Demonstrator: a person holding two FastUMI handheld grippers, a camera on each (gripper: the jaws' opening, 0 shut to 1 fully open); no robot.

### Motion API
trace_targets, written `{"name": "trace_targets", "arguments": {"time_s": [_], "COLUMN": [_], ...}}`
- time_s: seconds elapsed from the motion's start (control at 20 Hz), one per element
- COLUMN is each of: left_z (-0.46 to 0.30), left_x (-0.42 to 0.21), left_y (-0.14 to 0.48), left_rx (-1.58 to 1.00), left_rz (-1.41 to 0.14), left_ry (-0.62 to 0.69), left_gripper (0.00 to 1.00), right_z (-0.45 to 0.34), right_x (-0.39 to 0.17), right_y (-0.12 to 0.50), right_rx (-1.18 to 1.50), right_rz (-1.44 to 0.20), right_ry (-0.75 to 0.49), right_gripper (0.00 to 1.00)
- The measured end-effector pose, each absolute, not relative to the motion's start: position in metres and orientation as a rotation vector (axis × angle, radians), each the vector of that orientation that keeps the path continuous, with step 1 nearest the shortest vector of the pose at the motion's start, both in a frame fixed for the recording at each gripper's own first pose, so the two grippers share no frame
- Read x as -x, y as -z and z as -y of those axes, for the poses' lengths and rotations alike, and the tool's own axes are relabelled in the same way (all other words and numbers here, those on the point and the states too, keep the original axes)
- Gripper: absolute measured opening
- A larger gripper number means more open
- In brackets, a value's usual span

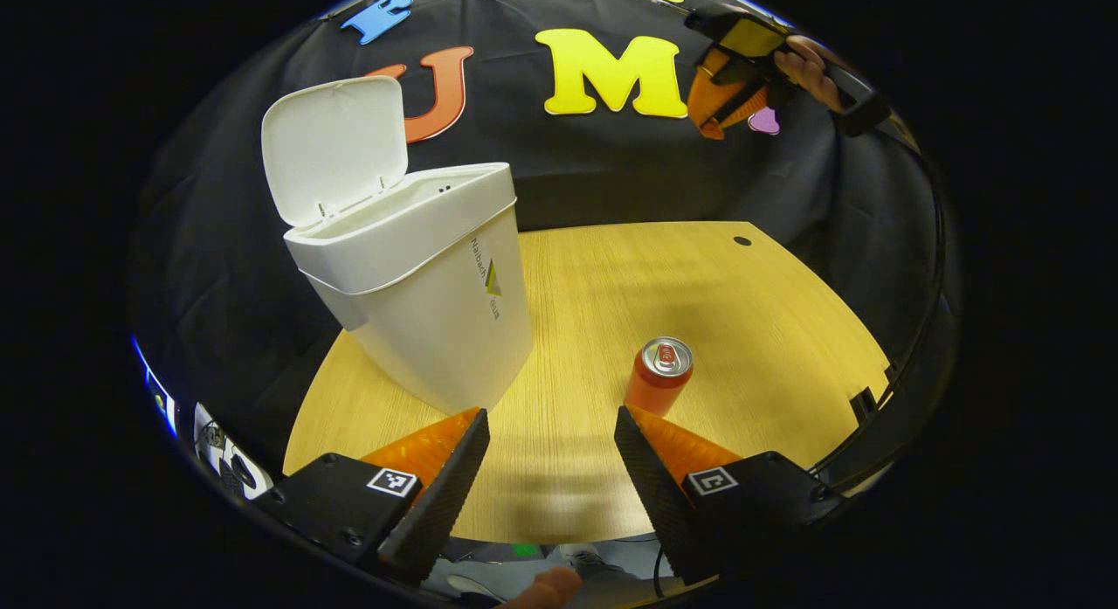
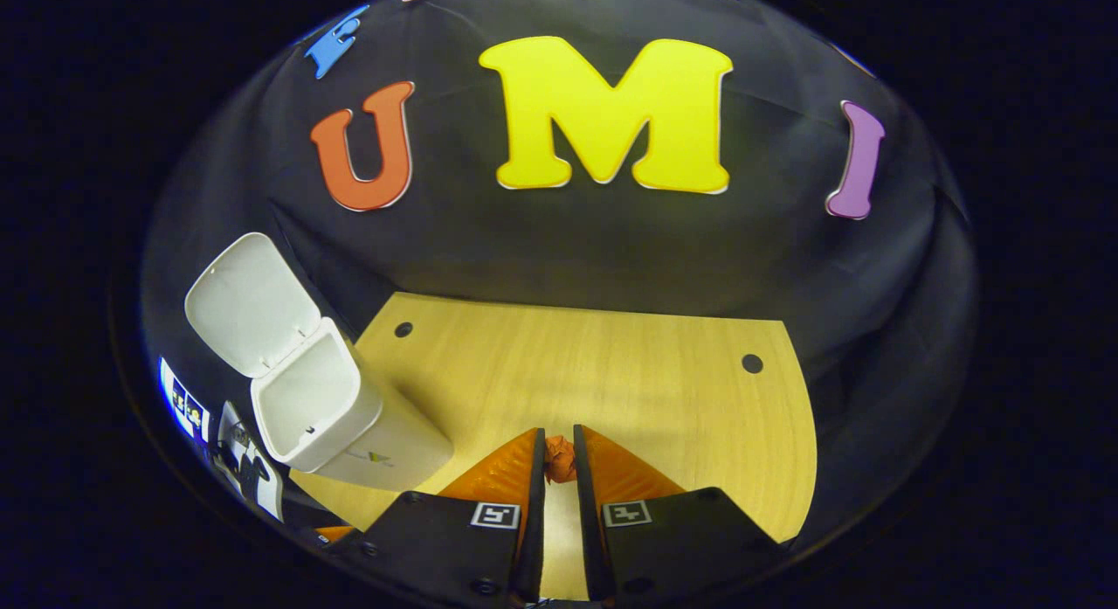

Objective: Press the lid of the desktop garbage bin to open it, pick up the crumpled paper on the desktop and throw it into the bin, then pick up the pop can on the desktop and drop it into the bin, and finally close the garbage bin lid.

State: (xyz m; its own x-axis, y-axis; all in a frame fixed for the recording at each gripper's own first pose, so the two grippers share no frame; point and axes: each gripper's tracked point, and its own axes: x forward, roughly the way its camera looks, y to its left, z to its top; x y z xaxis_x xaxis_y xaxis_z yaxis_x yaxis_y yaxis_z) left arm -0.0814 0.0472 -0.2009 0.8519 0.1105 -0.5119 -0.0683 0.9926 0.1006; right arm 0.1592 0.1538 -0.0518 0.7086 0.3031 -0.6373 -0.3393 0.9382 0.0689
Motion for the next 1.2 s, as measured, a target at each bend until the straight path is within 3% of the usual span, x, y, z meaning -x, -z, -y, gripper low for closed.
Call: {"name": "trace_targets", "arguments": {"time_s": [0.6,1.2], "left_z": [-0.108,-0.131], "left_x": [0.095,0.116], "left_y": [0.200,0.216], "left_rx": [-0.054,-0.051], "left_rz": [-0.542,-0.558], "left_ry": [-0.145,-0.143], "left_gripper": [0.96,0.96], "right_z": [-0.349,-0.443], "right_x": [-0.115,-0.070], "right_y": [0.048,0.076], "right_rx": [0.146,0.162], "right_rz": [-0.708,-0.740], "right_ry": [-0.616,-0.771], "right_gripper": [0.20,0.20]}}
